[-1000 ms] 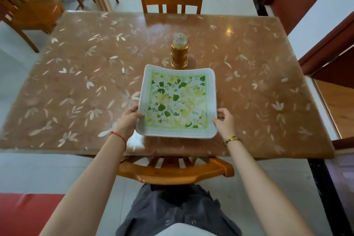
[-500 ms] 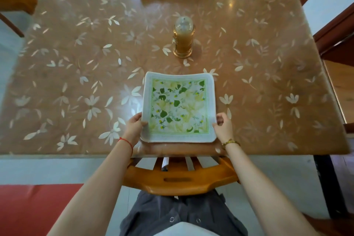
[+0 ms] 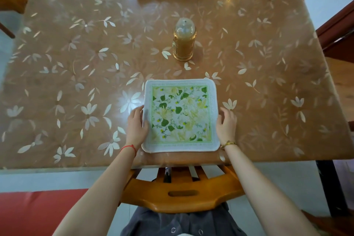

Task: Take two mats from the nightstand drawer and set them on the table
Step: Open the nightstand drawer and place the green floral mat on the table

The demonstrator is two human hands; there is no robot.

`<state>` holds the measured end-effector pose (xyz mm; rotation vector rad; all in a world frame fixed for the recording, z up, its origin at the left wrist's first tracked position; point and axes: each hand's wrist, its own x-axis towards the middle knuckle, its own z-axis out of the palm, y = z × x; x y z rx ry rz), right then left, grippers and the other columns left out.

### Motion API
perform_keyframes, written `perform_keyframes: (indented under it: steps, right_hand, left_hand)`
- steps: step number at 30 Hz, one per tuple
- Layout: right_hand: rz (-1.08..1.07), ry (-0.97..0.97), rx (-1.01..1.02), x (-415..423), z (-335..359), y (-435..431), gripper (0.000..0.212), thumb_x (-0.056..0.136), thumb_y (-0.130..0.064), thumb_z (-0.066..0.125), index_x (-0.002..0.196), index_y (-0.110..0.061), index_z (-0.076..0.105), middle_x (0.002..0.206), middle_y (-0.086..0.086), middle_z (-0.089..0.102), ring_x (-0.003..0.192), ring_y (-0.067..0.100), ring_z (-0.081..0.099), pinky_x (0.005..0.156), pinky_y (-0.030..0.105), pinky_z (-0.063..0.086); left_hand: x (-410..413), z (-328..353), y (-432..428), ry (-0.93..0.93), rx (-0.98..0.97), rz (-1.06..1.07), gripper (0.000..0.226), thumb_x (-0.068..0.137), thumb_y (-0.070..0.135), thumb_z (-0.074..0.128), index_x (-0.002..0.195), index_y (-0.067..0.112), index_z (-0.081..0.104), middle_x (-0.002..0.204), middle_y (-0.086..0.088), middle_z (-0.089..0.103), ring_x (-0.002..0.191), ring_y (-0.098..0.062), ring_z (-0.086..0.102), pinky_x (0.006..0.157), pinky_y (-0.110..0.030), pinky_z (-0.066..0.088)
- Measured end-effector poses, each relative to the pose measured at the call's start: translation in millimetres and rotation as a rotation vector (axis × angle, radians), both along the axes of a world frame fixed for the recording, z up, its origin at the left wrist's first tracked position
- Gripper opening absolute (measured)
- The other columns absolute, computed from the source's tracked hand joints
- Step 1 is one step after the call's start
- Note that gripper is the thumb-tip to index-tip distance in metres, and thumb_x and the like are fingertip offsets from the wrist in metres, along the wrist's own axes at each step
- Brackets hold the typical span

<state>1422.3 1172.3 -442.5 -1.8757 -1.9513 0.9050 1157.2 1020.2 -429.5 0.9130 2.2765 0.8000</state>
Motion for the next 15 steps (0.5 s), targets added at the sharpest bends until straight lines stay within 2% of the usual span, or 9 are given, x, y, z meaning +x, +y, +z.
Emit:
perform_keyframes:
  steps: [4, 8, 12, 15]
  right_hand:
    - [0.324, -0.065, 0.038, -37.8, -0.1, 29.3, 0.047, 0.099, -0.021, 0.035, 0.146, -0.018, 0.037, 0.155, 0.000, 0.033, 0.148, 0.023, 0.016, 0.121, 0.043, 0.013]
    - [0.544, -0.171, 0.025, -80.8, -6.5, 52.4, 0.052, 0.101, -0.031, 0.027, 0.152, -0.025, 0.022, 0.161, -0.004, 0.015, 0.150, 0.022, -0.001, 0.121, 0.047, -0.002]
    - [0.678, -0.272, -0.008, -113.3, -19.2, 64.9, 0.054, 0.102, -0.035, 0.020, 0.154, -0.025, 0.012, 0.163, -0.005, 0.005, 0.150, 0.026, -0.005, 0.120, 0.049, -0.003]
    - [0.732, -0.290, -0.030, -122.2, -27.5, 67.0, 0.054, 0.102, -0.039, 0.015, 0.154, -0.028, 0.008, 0.163, -0.007, 0.002, 0.150, 0.025, -0.007, 0.119, 0.049, -0.006]
  left_hand:
    - [-9.0, 1.0, 44.3, 0.093, 0.006, -0.183, 0.059, 0.095, 0.001, 0.047, 0.151, 0.011, 0.037, 0.157, -0.008, 0.034, 0.148, -0.025, 0.028, 0.121, -0.041, 0.026]
    - [-14.1, -7.7, 87.2, 0.175, -0.068, -0.368, 0.060, 0.100, 0.005, 0.043, 0.157, 0.011, 0.025, 0.164, -0.010, 0.022, 0.154, -0.030, 0.013, 0.124, -0.047, 0.015]
    - [-17.8, -24.1, 107.4, 0.210, -0.187, -0.459, 0.062, 0.104, 0.014, 0.037, 0.160, 0.016, 0.010, 0.168, -0.005, 0.005, 0.155, -0.030, -0.001, 0.125, -0.051, 0.005]
    - [-20.8, -32.4, 108.1, 0.287, -0.239, -0.495, 0.061, 0.106, 0.022, 0.034, 0.160, 0.019, 0.006, 0.169, -0.004, 0.000, 0.155, -0.031, -0.005, 0.125, -0.049, 0.003]
